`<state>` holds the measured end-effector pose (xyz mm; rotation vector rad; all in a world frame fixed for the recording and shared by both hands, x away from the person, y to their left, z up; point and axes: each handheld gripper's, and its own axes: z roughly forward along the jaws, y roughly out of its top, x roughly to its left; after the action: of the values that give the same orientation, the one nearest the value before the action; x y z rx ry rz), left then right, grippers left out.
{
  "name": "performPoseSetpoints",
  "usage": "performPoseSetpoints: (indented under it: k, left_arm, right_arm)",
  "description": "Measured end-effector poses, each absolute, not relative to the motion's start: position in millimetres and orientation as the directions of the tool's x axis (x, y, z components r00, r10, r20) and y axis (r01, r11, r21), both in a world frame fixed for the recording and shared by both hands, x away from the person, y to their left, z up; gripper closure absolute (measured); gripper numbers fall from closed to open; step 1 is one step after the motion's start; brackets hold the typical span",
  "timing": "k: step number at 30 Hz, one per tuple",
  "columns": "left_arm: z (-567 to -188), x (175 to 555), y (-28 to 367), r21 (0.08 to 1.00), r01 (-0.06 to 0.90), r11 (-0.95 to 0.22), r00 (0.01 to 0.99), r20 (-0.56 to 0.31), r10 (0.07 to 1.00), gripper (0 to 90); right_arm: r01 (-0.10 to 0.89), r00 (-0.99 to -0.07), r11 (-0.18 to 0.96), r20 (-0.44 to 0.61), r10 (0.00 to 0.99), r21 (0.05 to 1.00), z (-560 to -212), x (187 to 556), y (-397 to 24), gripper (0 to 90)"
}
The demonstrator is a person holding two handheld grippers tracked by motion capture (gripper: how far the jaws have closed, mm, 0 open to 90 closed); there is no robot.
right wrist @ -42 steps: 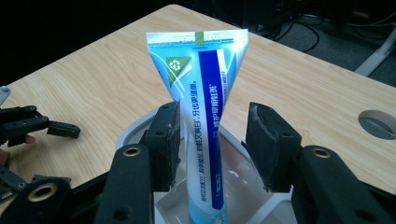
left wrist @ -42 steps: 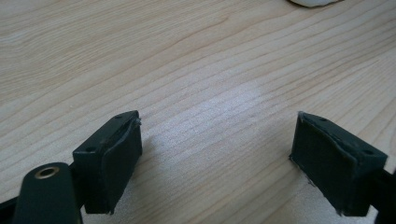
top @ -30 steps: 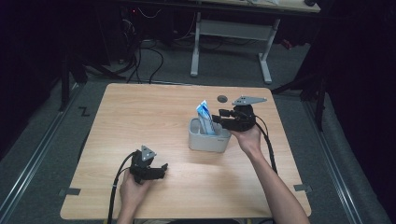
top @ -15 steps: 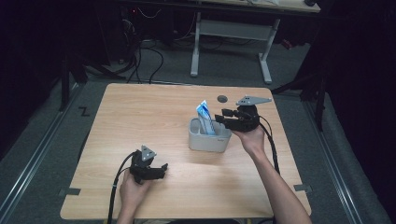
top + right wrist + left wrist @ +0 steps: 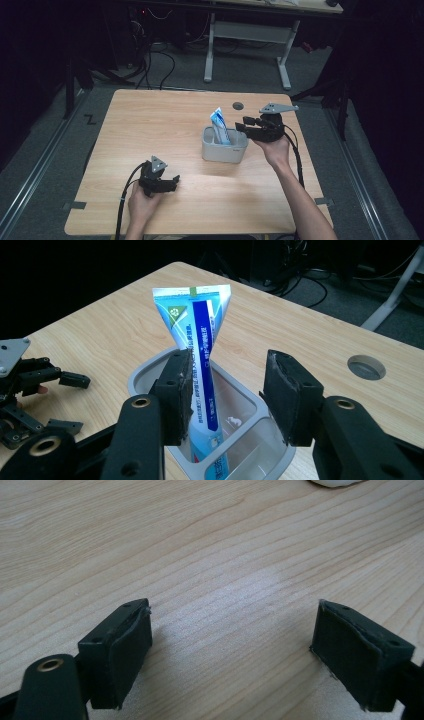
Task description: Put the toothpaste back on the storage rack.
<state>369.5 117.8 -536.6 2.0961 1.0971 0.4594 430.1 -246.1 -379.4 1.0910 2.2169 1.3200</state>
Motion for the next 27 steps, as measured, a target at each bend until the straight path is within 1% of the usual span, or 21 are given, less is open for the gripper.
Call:
performPoseSetpoints:
  k: [13, 14, 16, 27]
  left_arm:
    - [-537, 370, 118, 0.732, 0.563, -0.383, 0.575, -0.015, 0.818, 16.5]
    - [-537, 370, 118, 0.732, 0.563, -0.382, 0.575, -0.015, 0.818, 16.6]
    - [-537, 370, 118, 0.732, 0.564, -0.382, 0.575, -0.016, 0.818, 16.6]
    - [-537, 369, 118, 0.732, 0.564, -0.381, 0.575, -0.017, 0.818, 16.6]
  right_arm:
    - [0.442, -0.639, 0.27, 0.089, 0.764, 0.856, -374, 422, -254, 55.0]
    - [0.43, -0.628, 0.271, 0.069, 0.775, 0.862, -373, 420, -256, 55.2]
    - [0.426, -0.624, 0.27, 0.064, 0.779, 0.864, -372, 419, -257, 55.2]
    - [0.429, -0.612, 0.258, 0.068, 0.788, 0.866, -369, 415, -266, 55.3]
